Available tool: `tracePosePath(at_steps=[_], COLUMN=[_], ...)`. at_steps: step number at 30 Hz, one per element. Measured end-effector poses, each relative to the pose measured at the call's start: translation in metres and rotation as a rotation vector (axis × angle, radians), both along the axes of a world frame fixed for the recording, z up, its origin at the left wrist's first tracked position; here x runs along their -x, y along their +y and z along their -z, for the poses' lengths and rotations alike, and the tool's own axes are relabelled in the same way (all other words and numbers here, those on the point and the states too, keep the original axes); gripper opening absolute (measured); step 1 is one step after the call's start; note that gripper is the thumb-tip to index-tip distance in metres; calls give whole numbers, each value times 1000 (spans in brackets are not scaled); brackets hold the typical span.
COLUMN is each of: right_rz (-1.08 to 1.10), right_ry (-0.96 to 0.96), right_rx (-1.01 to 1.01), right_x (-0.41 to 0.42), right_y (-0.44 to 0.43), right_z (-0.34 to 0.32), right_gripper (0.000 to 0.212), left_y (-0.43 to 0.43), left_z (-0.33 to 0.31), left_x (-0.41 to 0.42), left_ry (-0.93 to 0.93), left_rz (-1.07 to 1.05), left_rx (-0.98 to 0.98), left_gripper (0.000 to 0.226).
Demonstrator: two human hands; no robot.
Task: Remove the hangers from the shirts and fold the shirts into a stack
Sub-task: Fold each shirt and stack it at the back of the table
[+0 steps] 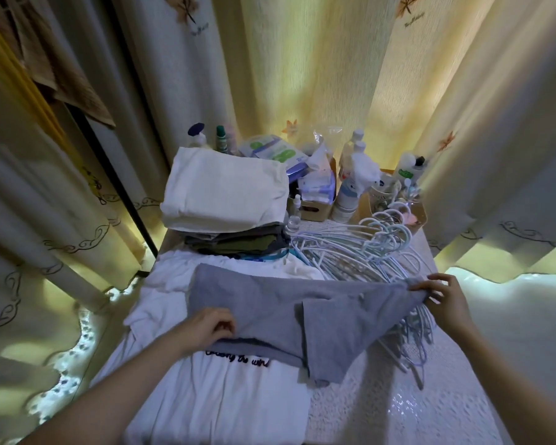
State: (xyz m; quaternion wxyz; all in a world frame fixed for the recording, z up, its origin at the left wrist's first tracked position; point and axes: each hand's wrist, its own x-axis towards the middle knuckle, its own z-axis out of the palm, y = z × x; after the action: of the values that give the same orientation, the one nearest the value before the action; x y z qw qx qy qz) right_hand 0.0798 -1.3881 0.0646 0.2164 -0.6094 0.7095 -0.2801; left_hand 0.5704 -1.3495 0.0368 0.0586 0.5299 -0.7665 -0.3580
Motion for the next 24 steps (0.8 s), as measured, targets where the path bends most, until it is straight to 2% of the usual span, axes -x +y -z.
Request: tracePosePath(at_steps=[1, 3, 5, 6, 10, 14, 17, 19, 21, 22, 24], right_rz=[42, 125, 148, 146, 152, 152, 135, 141, 144, 149, 156], right_ry=[-24, -57, -78, -92, -189, -208, -221, -221, -223, -223, -219], right_rx=[-12, -19, -30, -38, -44, -49, -51, -64, -84, -93, -97], right_x=[1, 1, -1, -2, -4, 0, 6, 10, 12, 12, 13], right_y=[0, 0, 2, 3, 6, 6, 4, 4, 4, 4, 4], right_z=[4, 11, 16, 16, 16, 20, 26, 31, 36, 37, 39], right_gripper=[29, 26, 27, 27, 28, 30, 38, 43, 41, 41, 44], left_y=[0, 2, 5, 7, 11, 14, 12, 9, 0, -8, -25], left_z=[-4, -5, -1, 0, -1, 8, 19, 22, 22, 21, 21], left_x=[-4, -7, -2, 5, 56, 114, 133, 131, 116, 106, 78], left_ry=[27, -64, -196, -232, -100, -68, 24, 103, 185, 219, 203], left_rz=[6, 68, 130, 147, 205, 355, 289, 262, 143, 32, -237], left_rx=[-58, -96, -82, -27, 245, 232, 74, -116, -275, -276, -131], left_gripper=[6, 6, 1, 5, 19, 20, 11, 13, 19, 17, 9])
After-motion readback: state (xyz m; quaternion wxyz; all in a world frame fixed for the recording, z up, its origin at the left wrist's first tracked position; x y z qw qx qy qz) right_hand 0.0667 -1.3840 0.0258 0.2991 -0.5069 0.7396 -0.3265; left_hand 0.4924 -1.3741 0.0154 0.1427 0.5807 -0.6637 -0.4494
